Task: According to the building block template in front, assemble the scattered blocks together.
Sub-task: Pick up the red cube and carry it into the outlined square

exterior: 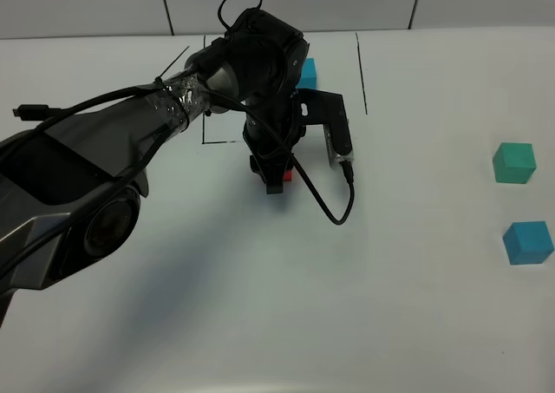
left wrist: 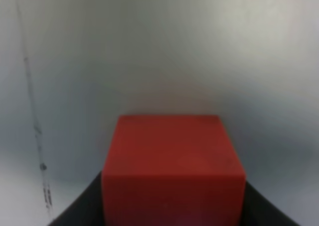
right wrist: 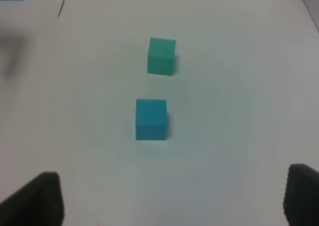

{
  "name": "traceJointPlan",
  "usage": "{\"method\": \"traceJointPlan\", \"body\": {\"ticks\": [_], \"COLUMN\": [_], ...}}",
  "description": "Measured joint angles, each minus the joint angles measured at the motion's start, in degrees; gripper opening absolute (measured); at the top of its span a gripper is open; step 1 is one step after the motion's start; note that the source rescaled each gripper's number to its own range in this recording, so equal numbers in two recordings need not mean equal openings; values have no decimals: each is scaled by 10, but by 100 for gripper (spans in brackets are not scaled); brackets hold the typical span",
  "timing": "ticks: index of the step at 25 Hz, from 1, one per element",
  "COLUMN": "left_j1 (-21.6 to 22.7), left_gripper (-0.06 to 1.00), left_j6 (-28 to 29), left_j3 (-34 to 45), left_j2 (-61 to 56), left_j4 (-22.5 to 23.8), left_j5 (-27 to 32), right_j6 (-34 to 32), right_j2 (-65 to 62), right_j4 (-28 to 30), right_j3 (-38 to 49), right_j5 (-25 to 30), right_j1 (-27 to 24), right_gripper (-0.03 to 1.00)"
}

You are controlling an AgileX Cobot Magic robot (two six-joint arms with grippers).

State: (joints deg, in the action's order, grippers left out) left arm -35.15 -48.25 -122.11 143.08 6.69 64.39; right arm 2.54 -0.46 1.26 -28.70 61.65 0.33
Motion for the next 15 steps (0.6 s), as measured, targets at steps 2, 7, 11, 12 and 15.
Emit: {"method": "traceJointPlan", "body": {"ticks": [2, 7, 11, 12, 15], "left_j1": [1, 1, 1, 1, 1], "left_gripper": [1, 1, 1, 1, 1], "left_j6": [-1, -9, -16, -16, -17], "left_j3": [0, 0, 0, 0, 0], "left_j2": [1, 1, 1, 1, 1], "left_j4": [-4, -7, -7, -7, -7], "left_j5": [-1, -1, -1, -1, -1], "right_j6": [0, 0, 0, 0, 0], "right_j2": [0, 0, 0, 0, 0], "right_j4": [0, 0, 0, 0, 0], "right_j3": [0, 0, 0, 0, 0], "right_j5": [0, 0, 0, 0, 0], "right_j1": [0, 0, 0, 0, 0], "right_gripper": [86, 86, 86, 86, 86]}}
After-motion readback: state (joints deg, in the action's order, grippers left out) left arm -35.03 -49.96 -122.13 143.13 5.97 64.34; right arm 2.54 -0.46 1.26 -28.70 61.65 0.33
